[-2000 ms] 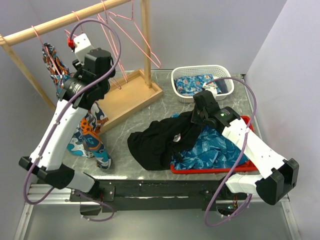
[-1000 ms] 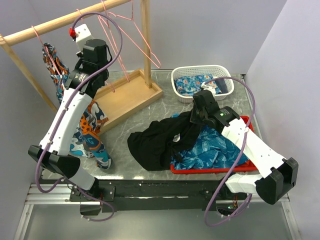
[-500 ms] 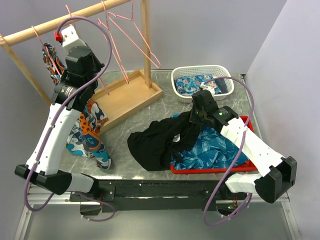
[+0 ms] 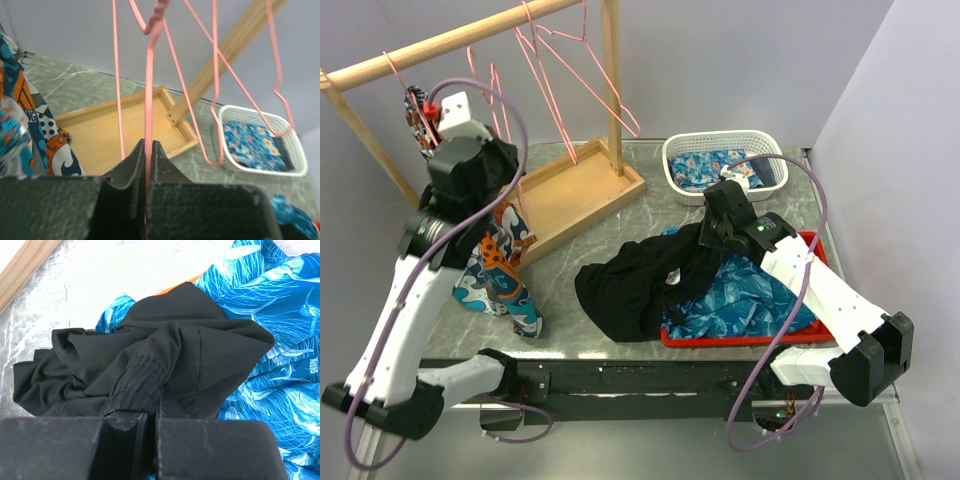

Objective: Place the shorts on the hanger

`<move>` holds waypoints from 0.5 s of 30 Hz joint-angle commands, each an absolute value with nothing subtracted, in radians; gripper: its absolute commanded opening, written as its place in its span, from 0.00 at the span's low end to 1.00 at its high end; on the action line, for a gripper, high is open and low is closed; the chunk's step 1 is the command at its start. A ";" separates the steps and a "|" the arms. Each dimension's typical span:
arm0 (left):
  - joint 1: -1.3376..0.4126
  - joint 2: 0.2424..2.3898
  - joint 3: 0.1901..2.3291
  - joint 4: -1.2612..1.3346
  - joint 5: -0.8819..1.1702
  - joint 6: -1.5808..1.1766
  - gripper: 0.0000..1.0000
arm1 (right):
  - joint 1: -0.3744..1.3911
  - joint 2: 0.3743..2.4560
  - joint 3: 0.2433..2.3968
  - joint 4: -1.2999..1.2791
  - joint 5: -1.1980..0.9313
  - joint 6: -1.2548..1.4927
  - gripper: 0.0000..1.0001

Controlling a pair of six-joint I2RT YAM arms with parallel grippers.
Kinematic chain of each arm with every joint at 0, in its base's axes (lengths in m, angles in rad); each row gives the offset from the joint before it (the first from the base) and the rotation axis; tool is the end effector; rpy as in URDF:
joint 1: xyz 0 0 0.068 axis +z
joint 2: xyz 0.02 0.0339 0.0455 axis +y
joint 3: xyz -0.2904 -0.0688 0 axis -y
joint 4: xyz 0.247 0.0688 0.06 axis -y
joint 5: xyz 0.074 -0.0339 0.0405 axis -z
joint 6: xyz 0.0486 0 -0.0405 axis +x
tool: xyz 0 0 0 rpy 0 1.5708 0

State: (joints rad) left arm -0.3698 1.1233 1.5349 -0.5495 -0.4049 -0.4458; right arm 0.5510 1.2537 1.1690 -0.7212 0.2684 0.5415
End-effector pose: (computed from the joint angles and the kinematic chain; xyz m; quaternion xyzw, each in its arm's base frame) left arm 0.2067 -0.0596 0.5128 -0.1600 0.7332 -0.1159 0.6507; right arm 0.2320 0.1274 0.3411 0.0456 0.9196 0.0861 0.3805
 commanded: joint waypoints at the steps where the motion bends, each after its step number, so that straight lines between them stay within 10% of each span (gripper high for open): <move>1: -0.370 1.010 1.500 -0.572 -0.292 -0.423 0.01 | 0.549 1.243 1.154 -0.687 0.287 0.541 0.00; 15: -0.370 0.798 1.497 -0.687 -0.031 -0.373 0.01 | 0.551 1.232 1.175 -0.716 0.310 0.541 0.00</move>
